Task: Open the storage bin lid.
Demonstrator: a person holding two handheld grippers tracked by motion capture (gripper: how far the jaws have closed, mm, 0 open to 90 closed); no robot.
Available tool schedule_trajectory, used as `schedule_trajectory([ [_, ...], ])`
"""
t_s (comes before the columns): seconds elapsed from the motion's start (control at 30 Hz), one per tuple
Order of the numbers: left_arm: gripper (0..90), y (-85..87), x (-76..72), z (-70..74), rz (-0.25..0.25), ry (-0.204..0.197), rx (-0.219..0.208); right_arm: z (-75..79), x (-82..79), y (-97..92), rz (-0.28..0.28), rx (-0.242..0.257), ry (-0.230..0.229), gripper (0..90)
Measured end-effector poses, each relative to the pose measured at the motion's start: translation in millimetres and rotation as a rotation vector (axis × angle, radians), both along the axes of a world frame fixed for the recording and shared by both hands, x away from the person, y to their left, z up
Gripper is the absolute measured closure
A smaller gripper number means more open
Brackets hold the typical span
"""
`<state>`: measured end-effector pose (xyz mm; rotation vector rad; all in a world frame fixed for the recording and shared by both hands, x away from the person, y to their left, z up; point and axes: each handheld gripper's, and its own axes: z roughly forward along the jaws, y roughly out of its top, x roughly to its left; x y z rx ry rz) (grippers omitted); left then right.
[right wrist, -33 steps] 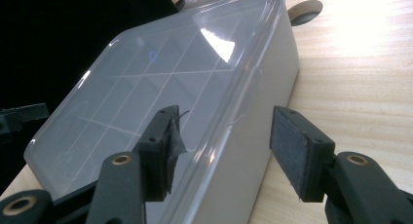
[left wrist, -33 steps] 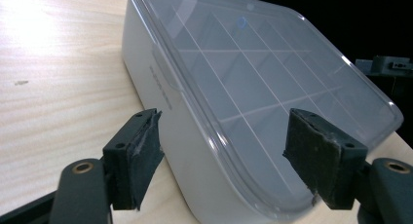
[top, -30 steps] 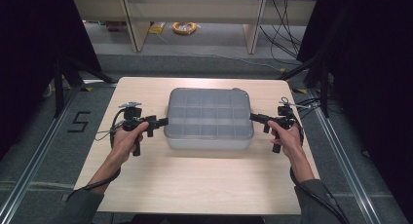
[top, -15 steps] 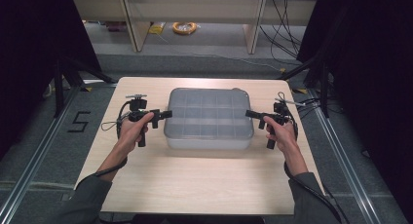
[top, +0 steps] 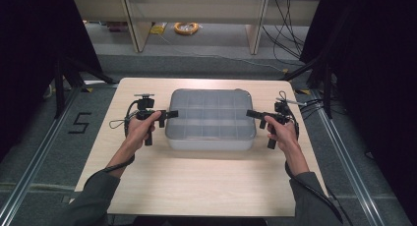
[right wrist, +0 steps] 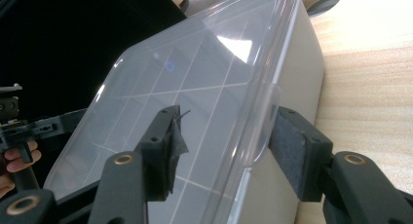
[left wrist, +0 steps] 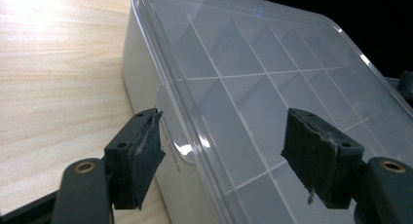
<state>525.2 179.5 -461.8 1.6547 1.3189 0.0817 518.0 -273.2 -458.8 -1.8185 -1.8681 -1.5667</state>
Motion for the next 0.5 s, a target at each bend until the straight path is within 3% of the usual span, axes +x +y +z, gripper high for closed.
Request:
schedule_trajectory([
  [0.1,31.7,-2.7,1.5,-2.0,-0.005,0.011,-0.003,0.1,0.0,0.7,-0.004,0.002,-0.004,46.9],
  [0.2,33.8,-5.2,1.6,-2.9,0.001,0.022,0.001,-1.4,1.4,-0.6,0.006,-0.033,-0.058,47.0],
  [0.3,37.4,-6.0,0.8,-3.2,0.007,0.019,-0.002,1.0,-0.1,0.5,0.004,-0.033,-0.043,47.5],
  [0.4,40.3,-6.2,-2.0,-1.8,0.025,0.003,0.011,3.6,-0.6,2.1,0.0,-0.071,-0.09,48.8],
  [0.43,41.3,-5.8,-2.7,-1.3,0.033,0.003,0.004,6.5,-2.4,3.6,-0.003,-0.065,-0.06,49.3],
  [0.47,41.7,-5.4,-3.6,-0.8,0.04,-0.002,-0.005,6.0,-1.6,3.3,-0.002,-0.097,-0.096,50.6],
  [0.5,42.2,-5.2,-4.9,0.5,0.044,-0.013,-0.003,7.2,-2.3,3.3,-0.003,-0.102,-0.102,52.0],
])
